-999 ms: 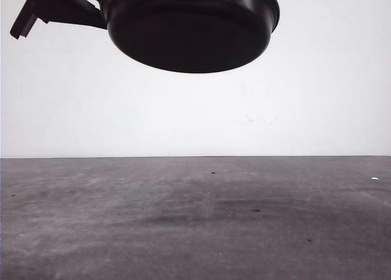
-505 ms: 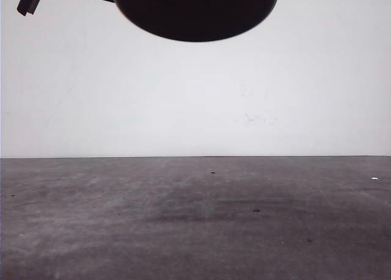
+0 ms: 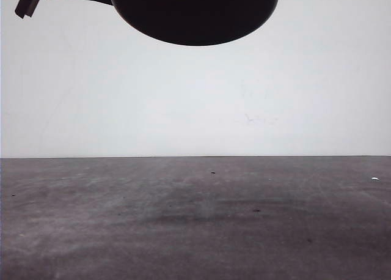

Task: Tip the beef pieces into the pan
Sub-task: 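Lift the bowl over the raised pan and tip the cubes into it, then lower the empty bowl onto the table and release it with the right gripper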

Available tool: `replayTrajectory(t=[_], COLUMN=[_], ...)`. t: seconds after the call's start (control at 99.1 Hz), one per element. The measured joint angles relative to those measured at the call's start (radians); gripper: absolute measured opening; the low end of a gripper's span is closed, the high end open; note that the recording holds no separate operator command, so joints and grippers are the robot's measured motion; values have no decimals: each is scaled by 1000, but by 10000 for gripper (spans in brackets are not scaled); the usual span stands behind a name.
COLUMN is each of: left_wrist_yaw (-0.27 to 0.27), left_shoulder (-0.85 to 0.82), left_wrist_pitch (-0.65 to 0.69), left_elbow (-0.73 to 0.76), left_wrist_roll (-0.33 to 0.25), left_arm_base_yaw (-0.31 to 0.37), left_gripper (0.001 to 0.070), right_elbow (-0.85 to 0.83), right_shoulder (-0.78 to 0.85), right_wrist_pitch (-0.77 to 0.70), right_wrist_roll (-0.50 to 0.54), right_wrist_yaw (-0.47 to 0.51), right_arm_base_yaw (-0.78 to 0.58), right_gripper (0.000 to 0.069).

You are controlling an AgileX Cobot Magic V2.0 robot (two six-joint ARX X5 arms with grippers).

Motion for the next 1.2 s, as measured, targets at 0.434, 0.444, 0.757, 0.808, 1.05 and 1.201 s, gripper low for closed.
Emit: replayTrajectory(t=[0.434,0.444,0.757,0.808,1.05,1.201], left_wrist_yaw=[-73,-76,-122,-122,-105,-94], left_shoulder=[0,0,-8,-16,-29,-29], left_wrist_pitch=[1,1,38,39,39,39], left_elbow=[0,0,0,0,0,0], left_wrist_roll=[41,45,88,88,89,88], left_arm_base_yaw=[0,0,0,0,0,0], left_gripper=[62,62,62,62,62,62], right_elbow=[35,39,195,195,192,127], right_shoulder=[0,0,-1,-1,79,187], right_wrist_pitch=[-71,-87,-658,-717,-902,-903], right_wrist_roll=[607,629,1394,1495,1712,1733], right_wrist_yaw=[291,291,-61,-147,-553,-684], right_arm_base_yaw=[-82,-87,-370,-452,-883,-1019], right_gripper=[17,17,17,17,17,17])
